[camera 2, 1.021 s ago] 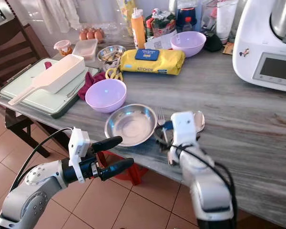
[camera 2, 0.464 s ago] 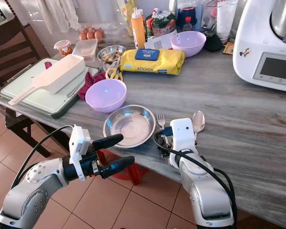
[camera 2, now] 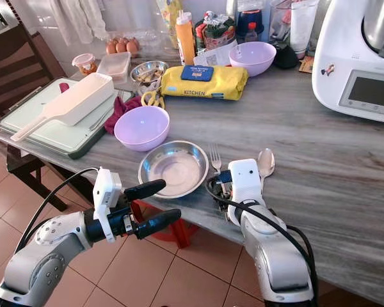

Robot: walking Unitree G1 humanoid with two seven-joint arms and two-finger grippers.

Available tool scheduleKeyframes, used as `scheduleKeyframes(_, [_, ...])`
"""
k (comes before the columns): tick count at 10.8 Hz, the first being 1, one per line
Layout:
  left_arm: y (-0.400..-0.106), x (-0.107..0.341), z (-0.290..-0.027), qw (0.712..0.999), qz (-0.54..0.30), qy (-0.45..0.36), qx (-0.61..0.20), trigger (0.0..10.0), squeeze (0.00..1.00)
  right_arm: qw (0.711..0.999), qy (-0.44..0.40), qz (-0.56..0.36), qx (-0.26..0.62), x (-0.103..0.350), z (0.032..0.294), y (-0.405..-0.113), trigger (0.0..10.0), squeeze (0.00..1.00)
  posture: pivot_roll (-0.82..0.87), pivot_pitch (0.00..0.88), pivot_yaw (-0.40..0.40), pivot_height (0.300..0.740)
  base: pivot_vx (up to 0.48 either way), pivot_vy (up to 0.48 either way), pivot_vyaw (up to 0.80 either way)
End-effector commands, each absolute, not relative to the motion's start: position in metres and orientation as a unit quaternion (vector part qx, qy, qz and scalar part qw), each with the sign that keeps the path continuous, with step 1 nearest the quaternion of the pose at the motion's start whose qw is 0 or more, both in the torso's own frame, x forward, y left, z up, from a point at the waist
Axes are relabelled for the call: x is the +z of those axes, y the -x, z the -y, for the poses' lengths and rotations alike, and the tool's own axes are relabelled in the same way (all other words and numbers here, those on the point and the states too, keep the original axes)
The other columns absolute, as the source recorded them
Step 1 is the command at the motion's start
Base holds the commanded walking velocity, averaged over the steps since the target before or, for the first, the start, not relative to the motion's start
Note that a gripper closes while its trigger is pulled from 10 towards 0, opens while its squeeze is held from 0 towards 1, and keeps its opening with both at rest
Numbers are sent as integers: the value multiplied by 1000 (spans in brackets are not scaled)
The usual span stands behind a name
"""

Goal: Setting the table

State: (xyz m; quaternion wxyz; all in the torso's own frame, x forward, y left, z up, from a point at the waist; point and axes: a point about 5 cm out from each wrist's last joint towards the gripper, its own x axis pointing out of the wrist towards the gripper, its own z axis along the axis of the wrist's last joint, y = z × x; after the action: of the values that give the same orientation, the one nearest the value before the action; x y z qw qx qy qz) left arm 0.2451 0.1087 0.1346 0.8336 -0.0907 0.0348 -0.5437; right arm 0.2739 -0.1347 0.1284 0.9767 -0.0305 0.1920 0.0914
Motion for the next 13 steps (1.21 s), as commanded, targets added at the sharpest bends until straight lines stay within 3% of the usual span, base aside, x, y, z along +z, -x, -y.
scheduleKeyframes(1, [-246,133,-111,834,-42,86,-543,10000,0,972,13,-216,95,118,133,-273,0,0,-112,112,157,740,0,0,0])
scheduleKeyframes(8, [-244,130,-112,834,-43,85,-543,10000,0,968,-8,-239,81,104,139,-273,0,0,-109,106,154,740,0,0,0])
scheduleKeyframes(13, [-244,131,-113,834,-43,84,-544,10000,0,966,-108,-227,62,114,126,-276,0,0,-104,110,160,740,0,0,0])
